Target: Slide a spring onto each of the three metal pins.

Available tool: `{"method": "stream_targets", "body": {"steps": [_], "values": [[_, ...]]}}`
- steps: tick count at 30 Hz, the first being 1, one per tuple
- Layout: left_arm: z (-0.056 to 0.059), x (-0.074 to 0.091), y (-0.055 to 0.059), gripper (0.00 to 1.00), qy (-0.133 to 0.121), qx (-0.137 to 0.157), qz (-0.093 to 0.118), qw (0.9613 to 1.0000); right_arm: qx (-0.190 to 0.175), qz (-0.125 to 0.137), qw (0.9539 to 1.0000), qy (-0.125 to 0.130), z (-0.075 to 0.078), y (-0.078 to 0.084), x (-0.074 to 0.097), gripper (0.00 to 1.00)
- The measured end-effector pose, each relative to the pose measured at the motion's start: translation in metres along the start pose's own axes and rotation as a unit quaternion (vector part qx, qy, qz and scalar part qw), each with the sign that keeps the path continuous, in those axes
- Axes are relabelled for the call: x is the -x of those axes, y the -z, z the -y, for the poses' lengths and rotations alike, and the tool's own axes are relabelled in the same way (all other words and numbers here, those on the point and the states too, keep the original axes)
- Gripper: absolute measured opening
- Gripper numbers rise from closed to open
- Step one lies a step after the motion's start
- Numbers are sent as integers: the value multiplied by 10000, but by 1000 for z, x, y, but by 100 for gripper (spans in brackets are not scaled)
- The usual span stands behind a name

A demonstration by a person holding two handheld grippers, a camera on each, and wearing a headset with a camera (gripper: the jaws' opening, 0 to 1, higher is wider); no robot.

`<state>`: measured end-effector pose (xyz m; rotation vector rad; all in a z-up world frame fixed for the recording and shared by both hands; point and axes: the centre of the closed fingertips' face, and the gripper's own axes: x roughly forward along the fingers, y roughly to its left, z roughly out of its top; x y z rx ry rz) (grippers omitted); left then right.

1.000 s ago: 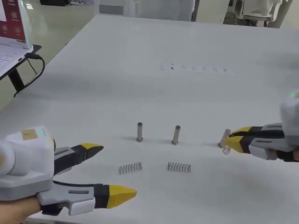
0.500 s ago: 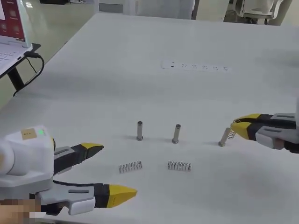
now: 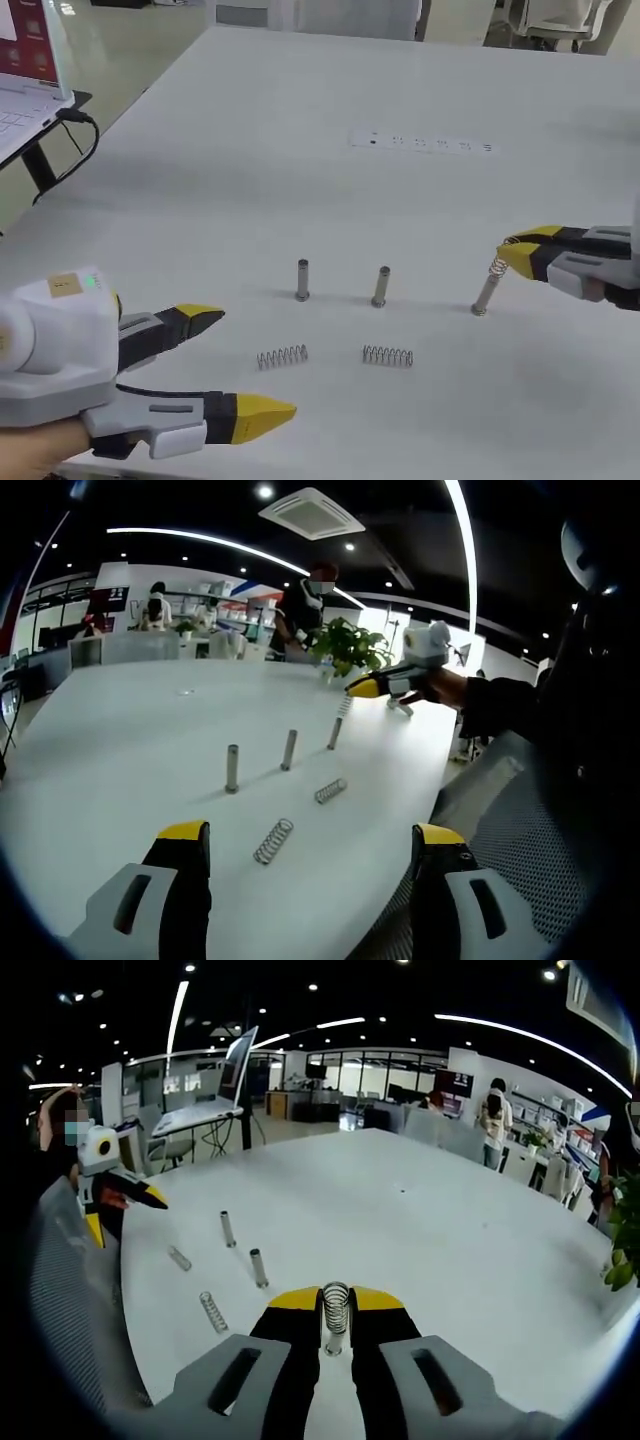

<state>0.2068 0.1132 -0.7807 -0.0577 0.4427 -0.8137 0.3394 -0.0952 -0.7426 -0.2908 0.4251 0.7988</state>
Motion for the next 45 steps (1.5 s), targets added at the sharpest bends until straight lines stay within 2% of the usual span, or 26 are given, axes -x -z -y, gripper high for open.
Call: {"method": "stream_targets", "body": {"steps": [45], "values": [[-2, 0, 3, 79, -12, 5, -56, 10000, -200, -149, 9997, -86, 2, 25, -14, 8]]}}
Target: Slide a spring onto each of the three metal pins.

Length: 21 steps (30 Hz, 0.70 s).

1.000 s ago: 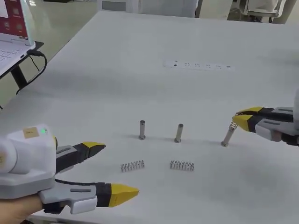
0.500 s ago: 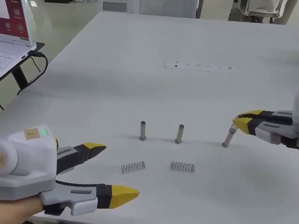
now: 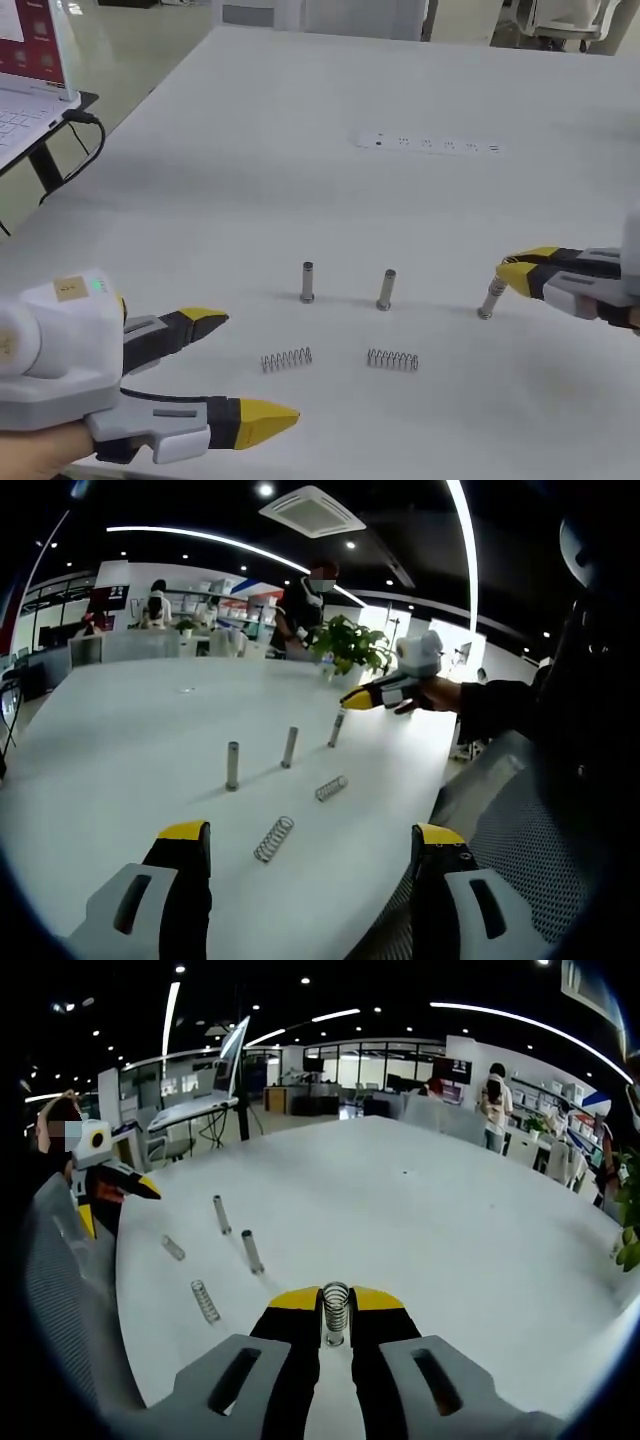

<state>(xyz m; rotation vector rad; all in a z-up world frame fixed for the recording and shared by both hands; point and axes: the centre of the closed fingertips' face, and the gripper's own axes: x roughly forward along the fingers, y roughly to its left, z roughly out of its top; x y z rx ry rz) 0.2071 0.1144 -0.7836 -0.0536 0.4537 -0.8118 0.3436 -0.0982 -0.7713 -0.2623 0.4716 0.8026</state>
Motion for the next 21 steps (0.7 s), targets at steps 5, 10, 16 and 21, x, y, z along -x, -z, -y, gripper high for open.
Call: {"method": "stream_targets", "body": {"steps": [5, 10, 16, 21], "values": [[0, 0, 0, 79, -4, 3, -5, 10000, -113, -25, 9999, -49, 0, 6, -3, 8], [0, 0, 0, 79, 0, 10, -6, 10000, -90, -66, 9999, -47, -1, 10, -5, 8], [0, 0, 1, 79, -1, 20, -5, 10000, -51, -89, 9999, -31, -1, 13, -8, 8], [0, 0, 1, 79, -1, 22, -15, 10000, -73, -91, 9999, -31, 0, 14, -10, 8]]}}
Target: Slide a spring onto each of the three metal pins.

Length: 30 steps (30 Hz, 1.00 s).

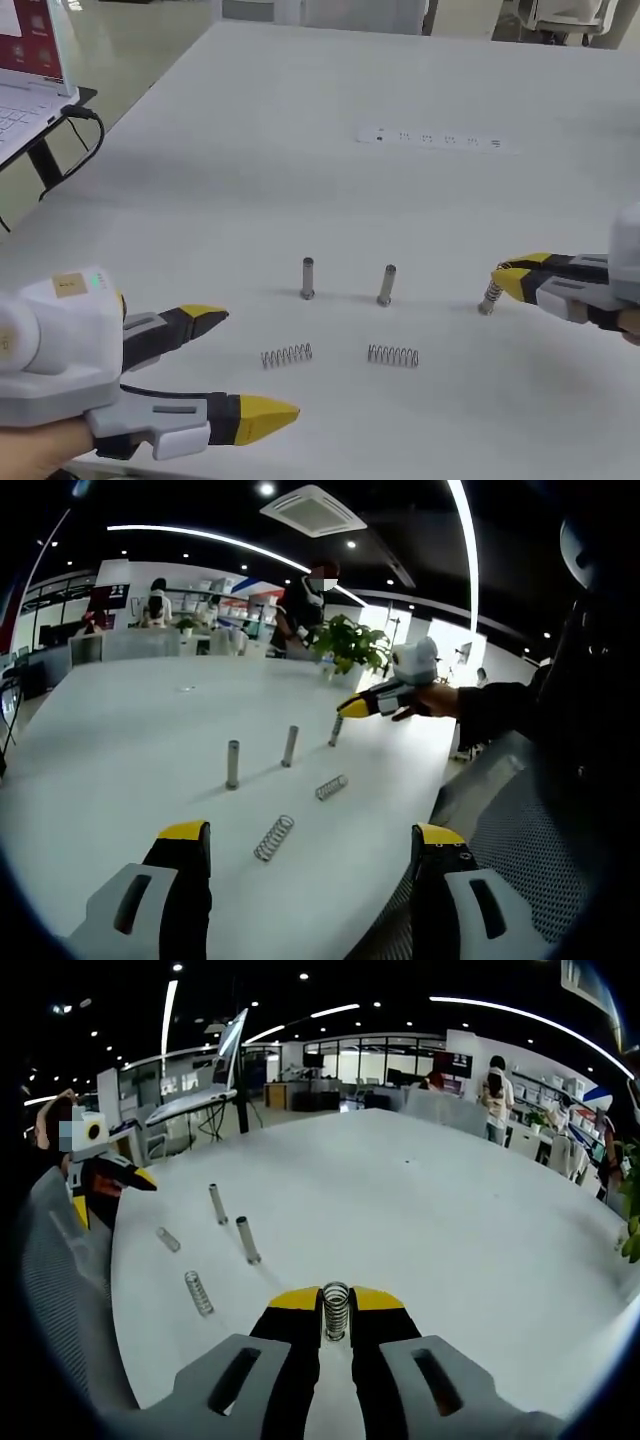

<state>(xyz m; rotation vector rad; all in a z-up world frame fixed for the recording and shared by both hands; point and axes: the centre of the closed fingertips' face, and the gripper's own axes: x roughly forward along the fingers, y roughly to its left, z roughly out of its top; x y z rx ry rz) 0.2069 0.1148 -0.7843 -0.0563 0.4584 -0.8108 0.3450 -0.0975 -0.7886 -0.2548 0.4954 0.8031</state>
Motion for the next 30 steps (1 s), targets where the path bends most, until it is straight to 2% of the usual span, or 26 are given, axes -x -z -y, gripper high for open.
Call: {"method": "stream_targets", "body": {"steps": [24, 30], "values": [[0, 0, 0, 78, -7, 11, -13, 10000, 36, -258, 9997, -40, -2, 18, -8, 9], [0, 0, 1, 78, -7, 13, -17, 10000, -1, -262, 9996, -39, -1, 18, -9, 9]]}}
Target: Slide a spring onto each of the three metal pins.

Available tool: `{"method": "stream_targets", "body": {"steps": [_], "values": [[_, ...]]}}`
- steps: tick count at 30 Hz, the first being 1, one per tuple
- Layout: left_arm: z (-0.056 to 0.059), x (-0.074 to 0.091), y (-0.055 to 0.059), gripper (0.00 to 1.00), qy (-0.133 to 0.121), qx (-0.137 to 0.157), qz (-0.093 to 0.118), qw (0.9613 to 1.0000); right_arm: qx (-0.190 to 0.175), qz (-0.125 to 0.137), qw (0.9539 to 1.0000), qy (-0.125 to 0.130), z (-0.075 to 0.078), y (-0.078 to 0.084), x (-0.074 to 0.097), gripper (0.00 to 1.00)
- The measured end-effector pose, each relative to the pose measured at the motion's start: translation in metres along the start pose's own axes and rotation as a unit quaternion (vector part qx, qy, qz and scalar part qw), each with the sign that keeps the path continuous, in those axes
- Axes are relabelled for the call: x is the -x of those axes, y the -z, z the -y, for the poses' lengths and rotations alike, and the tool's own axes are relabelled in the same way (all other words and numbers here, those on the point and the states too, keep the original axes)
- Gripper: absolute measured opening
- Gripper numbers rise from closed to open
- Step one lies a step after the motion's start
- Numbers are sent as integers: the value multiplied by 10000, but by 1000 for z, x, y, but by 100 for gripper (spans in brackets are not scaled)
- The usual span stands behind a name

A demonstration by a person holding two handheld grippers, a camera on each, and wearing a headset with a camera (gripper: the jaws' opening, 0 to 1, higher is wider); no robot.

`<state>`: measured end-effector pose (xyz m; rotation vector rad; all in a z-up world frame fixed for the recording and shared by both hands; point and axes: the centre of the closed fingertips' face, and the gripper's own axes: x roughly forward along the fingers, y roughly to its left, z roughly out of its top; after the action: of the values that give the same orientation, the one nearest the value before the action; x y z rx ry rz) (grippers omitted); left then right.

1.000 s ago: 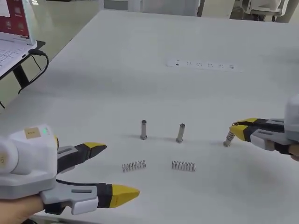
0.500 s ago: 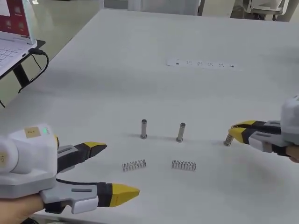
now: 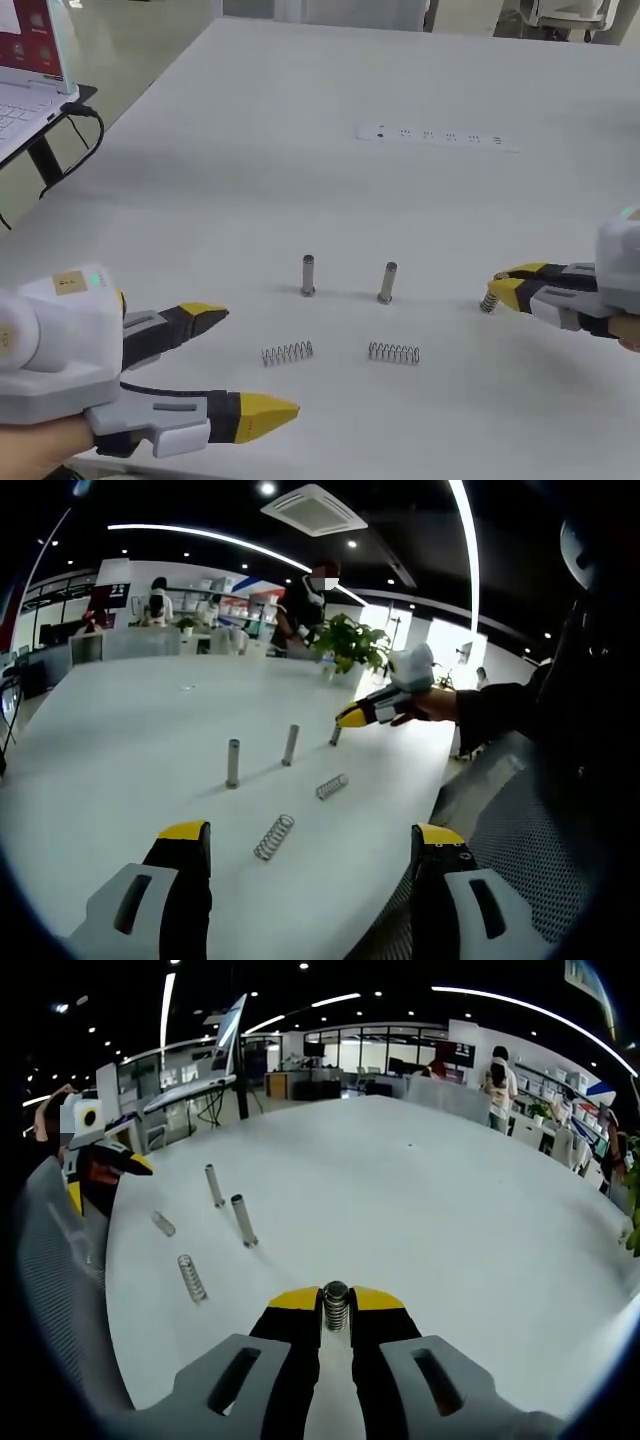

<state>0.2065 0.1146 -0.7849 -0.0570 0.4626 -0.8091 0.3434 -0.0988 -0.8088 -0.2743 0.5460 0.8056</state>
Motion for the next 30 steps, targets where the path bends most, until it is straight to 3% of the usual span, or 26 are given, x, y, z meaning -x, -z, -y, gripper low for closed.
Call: {"method": "stream_targets", "body": {"steps": [30], "values": [[-1, 0, -1, 79, -3, -14, 27, 10000, -122, -346, 9993, 9, 0, 19, 2, 9]]}}
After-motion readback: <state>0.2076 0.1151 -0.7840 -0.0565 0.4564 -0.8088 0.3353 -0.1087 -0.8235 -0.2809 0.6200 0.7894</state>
